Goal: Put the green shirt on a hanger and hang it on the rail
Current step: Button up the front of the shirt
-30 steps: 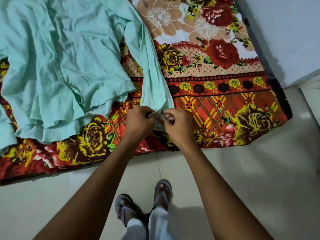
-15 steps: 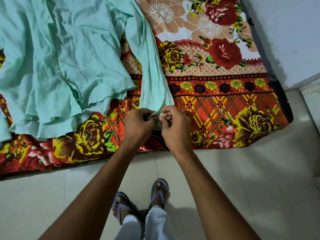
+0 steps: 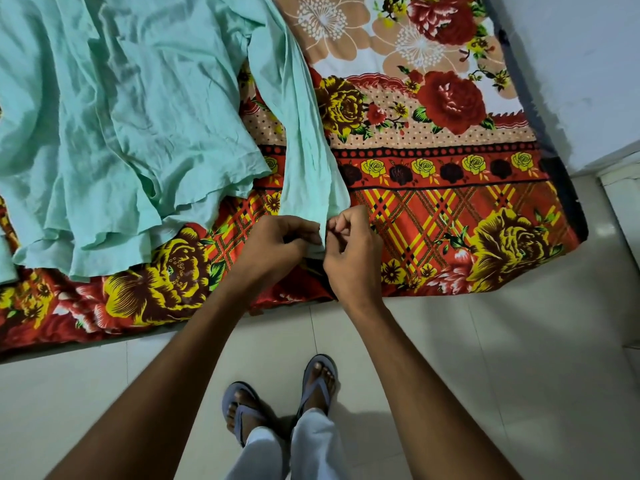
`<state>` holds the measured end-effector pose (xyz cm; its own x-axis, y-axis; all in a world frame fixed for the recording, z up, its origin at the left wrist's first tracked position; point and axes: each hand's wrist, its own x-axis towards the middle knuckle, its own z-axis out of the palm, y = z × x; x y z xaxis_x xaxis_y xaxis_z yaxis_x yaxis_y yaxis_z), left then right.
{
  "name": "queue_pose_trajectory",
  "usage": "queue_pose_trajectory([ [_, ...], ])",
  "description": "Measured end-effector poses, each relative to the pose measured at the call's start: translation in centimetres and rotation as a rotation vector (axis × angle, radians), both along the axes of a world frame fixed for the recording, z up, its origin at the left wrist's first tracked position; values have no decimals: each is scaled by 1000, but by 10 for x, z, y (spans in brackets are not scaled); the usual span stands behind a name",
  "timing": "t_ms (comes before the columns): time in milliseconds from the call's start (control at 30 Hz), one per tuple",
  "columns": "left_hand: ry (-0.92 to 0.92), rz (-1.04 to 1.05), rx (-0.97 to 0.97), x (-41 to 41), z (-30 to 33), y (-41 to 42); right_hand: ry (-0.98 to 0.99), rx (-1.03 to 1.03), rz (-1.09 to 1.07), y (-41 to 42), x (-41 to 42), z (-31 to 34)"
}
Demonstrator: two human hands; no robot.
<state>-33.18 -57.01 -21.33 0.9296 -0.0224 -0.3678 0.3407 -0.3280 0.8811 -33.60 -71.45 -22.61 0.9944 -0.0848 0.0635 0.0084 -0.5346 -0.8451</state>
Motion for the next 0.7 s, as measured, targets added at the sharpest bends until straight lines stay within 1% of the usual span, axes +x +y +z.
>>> queue_pose_trajectory([
  [100, -23, -37, 0, 3, -2, 4, 31, 67, 3, -1, -2, -3],
  [200, -81, -8, 36, 5, -2, 0, 35, 151, 5, -4, -3, -4],
  [267, -84, 23, 34, 6, -1, -2, 47, 225, 11, -6, -4, -2],
  [333, -64, 42, 15, 7, -2, -1, 61, 256, 19, -7, -4, 1],
  [467, 24, 83, -81, 8, -2, -2, 46, 206, -17, -9, -2, 0],
  [600, 81, 117, -73, 13, 1, -7, 38, 117, -52, -7, -2, -4],
  [700, 139, 111, -27, 18, 3, -9, 62, 28, -25, -7, -2, -5],
])
